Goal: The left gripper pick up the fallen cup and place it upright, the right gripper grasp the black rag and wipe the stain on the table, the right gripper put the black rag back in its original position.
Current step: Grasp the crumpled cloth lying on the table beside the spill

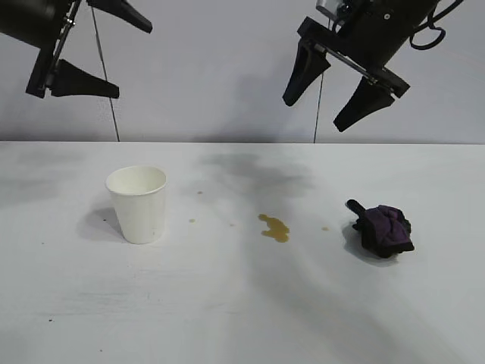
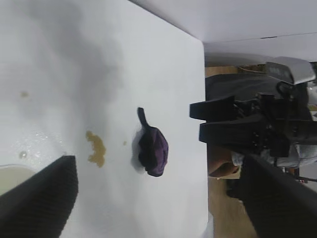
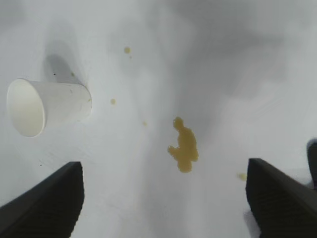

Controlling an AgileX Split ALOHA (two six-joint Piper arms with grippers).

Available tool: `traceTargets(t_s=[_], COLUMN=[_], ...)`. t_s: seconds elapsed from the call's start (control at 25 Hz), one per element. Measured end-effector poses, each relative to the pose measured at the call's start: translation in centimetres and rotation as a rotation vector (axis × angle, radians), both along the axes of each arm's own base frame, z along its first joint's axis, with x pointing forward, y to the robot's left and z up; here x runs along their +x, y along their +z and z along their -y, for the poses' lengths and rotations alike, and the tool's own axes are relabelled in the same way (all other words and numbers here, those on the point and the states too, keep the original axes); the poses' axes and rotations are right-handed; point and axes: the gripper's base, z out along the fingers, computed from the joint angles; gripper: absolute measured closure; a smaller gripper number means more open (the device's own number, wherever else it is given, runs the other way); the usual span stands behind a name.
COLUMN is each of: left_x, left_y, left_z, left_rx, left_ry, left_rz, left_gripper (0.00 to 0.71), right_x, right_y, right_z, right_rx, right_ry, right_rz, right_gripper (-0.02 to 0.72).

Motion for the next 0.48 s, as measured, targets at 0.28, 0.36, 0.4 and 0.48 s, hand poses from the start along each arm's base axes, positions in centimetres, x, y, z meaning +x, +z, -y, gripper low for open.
traceTargets(t_s=[0.28, 0.36, 0.4, 0.48], left_x=[-0.1, -0.1, -0.1, -0.1], left_y=[-0.2, -0.3, -0.3, -0.3], left_z=[-0.1, -0.2, -0.2, -0.2], left_rx=[0.028, 0.043, 0.046, 0.05], left_ry=[-0.009, -0.014, -0.013, -0.01], left_rz=[-0.002, -0.001, 0.001, 0.003], left_gripper=[0.074, 0.074, 0.074, 0.074], right_x=[-0.1, -0.5, -0.9, -1.7], right_y=[0.0, 0.4, 0.6, 1.2], right_z=[1.2, 1.2, 1.3, 1.4], right_rx=[-0.122, -0.121, -0.123, -0.129], right_ry=[-0.06, -0.063, -0.063, -0.062], right_rz=[-0.003, -0.002, -0.005, -0.007], right_gripper=[0.093, 0.093, 0.093, 0.093])
